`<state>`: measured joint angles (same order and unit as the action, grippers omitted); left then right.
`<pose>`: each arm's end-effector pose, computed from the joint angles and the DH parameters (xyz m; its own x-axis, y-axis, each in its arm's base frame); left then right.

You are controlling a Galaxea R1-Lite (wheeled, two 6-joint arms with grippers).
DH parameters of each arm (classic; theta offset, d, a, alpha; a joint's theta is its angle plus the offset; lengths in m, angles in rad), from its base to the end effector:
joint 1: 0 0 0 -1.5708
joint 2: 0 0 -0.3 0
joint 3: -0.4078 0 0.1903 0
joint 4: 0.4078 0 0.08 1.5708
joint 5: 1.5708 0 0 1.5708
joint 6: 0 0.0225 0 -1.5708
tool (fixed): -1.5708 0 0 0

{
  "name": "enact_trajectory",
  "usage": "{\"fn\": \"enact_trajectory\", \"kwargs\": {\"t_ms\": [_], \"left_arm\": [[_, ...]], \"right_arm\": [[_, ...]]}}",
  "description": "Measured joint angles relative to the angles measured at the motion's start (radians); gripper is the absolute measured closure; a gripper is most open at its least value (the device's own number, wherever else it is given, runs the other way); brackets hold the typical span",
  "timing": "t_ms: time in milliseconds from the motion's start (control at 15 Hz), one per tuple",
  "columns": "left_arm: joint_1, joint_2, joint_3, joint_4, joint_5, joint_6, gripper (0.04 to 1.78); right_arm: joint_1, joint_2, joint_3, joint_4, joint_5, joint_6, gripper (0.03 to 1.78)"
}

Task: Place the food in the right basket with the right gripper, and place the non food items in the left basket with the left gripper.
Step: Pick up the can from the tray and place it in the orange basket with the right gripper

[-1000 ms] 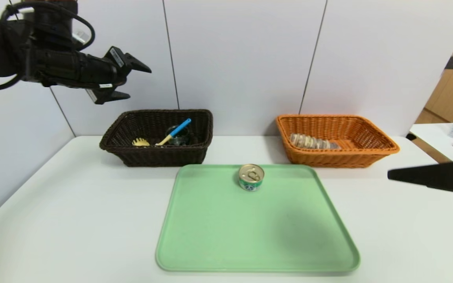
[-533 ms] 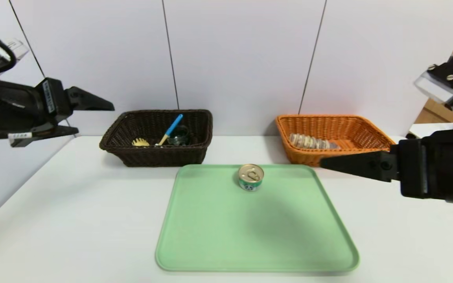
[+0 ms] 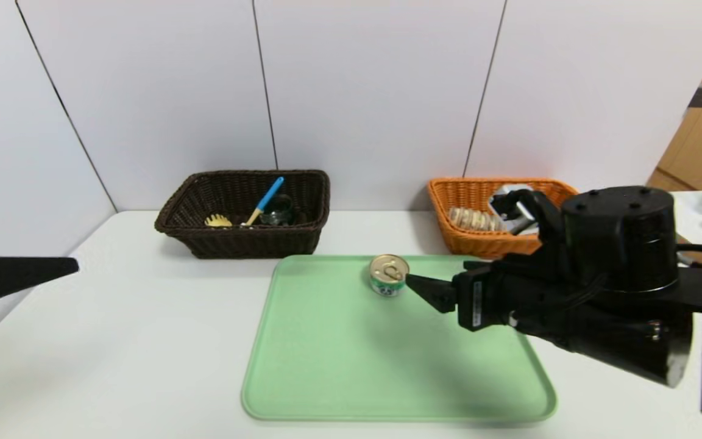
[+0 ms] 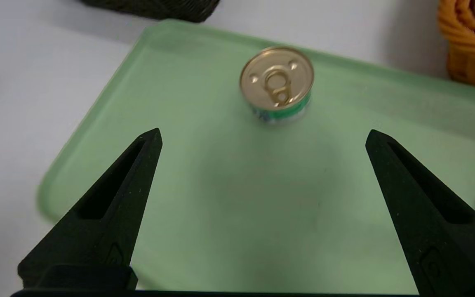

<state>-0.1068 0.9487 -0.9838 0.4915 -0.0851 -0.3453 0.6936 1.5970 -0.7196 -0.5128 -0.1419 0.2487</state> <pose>0.0883 -0.0114 0.2802 0.8802 -0.1799 -0.4391 0.0230 0.9405 -0.3391 0.2120 0.1722 0.1773 0.8016 0.4825 -0.3530 -0.4474 0.8758 0.1811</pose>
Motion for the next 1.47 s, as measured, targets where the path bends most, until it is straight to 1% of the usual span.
{"fn": "enact_trajectory", "kwargs": {"t_ms": [67, 133, 267, 467, 533, 733, 1000, 1200, 1467], "left_arm": [[0.001, -0.019, 0.006, 0.007, 0.008, 0.025, 0.15], [0.001, -0.033, 0.011, 0.01, 0.01, 0.032, 0.15], [0.001, -0.046, 0.026, 0.01, 0.01, 0.035, 0.15], [0.001, -0.053, 0.056, 0.008, 0.01, 0.04, 0.13], [0.001, -0.054, 0.063, 0.008, 0.009, 0.039, 0.13], [0.001, -0.056, 0.081, 0.004, 0.009, 0.04, 0.13], [0.001, -0.059, 0.097, 0.002, 0.009, 0.04, 0.13], [0.001, -0.066, 0.112, 0.0, 0.009, 0.04, 0.13], [0.001, -0.072, 0.119, 0.0, 0.009, 0.04, 0.13]], "right_arm": [[0.001, 0.058, 0.047, -0.149, -0.024, -0.027, 0.1], [0.002, 0.107, 0.091, -0.277, -0.044, -0.049, 0.1], [0.002, 0.186, 0.162, -0.495, -0.071, -0.078, 0.1], [0.002, 0.268, 0.242, -0.716, -0.083, -0.121, 0.1], [0.004, 0.285, 0.259, -0.761, -0.084, -0.131, 0.1], [0.021, 0.323, 0.284, -0.782, -0.084, -0.145, 0.1], [0.03, 0.382, 0.279, -0.83, -0.083, -0.168, 0.1], [0.029, 0.424, 0.247, -0.831, -0.083, -0.167, 0.1], [0.022, 0.482, 0.168, -0.831, -0.084, -0.168, 0.1]]}}
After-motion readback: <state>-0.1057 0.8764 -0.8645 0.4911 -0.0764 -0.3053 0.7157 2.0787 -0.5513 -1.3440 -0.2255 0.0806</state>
